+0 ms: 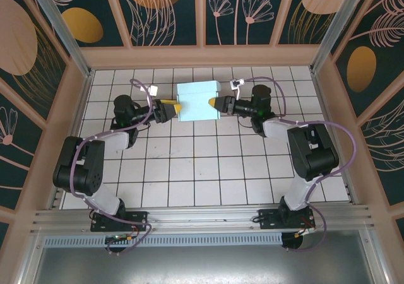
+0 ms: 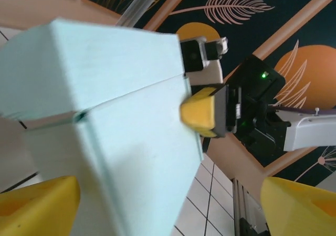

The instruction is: Fold the paper box

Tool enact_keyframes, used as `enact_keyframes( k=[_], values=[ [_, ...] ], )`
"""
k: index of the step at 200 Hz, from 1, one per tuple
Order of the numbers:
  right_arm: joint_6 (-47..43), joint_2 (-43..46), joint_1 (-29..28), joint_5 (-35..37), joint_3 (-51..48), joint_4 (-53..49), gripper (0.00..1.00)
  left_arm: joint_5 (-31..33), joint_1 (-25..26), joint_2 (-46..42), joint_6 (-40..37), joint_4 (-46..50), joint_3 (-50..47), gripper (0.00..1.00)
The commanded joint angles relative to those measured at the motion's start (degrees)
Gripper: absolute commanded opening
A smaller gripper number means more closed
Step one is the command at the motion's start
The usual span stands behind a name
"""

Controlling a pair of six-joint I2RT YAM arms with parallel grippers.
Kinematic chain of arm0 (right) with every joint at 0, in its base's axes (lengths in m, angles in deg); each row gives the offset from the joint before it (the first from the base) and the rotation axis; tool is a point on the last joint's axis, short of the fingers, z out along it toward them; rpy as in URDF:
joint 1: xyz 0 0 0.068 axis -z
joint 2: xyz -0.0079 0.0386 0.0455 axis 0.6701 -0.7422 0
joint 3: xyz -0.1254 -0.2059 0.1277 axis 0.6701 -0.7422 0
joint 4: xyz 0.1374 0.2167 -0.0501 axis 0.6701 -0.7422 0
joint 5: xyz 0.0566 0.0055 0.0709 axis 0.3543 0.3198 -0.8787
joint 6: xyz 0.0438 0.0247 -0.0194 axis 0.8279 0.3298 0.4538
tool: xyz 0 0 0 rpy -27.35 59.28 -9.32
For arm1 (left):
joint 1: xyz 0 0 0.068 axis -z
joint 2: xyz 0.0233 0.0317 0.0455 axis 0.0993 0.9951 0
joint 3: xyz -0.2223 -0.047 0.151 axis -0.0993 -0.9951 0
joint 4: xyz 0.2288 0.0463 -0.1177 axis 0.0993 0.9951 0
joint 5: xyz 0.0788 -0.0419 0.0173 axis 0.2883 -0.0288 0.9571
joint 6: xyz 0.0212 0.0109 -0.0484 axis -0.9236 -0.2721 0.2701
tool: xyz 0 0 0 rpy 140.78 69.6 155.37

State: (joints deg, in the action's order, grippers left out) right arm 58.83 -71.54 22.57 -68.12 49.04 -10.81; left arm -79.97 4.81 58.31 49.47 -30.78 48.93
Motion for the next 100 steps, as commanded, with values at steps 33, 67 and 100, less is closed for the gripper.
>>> enact_keyframes(
  k=[33, 67, 100],
  values=[
    [-5.0, 6.7, -3.1, 32.4, 4.4, -19.7, 0.35, 26.9, 6.7, -11.1, -23.9, 6.4, -4.4, 0.99],
    [2.6, 9.9, -3.4, 40.7, 6.4, -23.8, 0.35, 50.6, 19.2, -15.6, -44.2, -0.1, -10.1, 0.98],
    [9.1, 11.3, -4.0, 45.5, 9.3, -28.9, 0.34, 67.0, 28.3, -13.4, -60.1, -4.8, -9.1, 0.99]
  ],
)
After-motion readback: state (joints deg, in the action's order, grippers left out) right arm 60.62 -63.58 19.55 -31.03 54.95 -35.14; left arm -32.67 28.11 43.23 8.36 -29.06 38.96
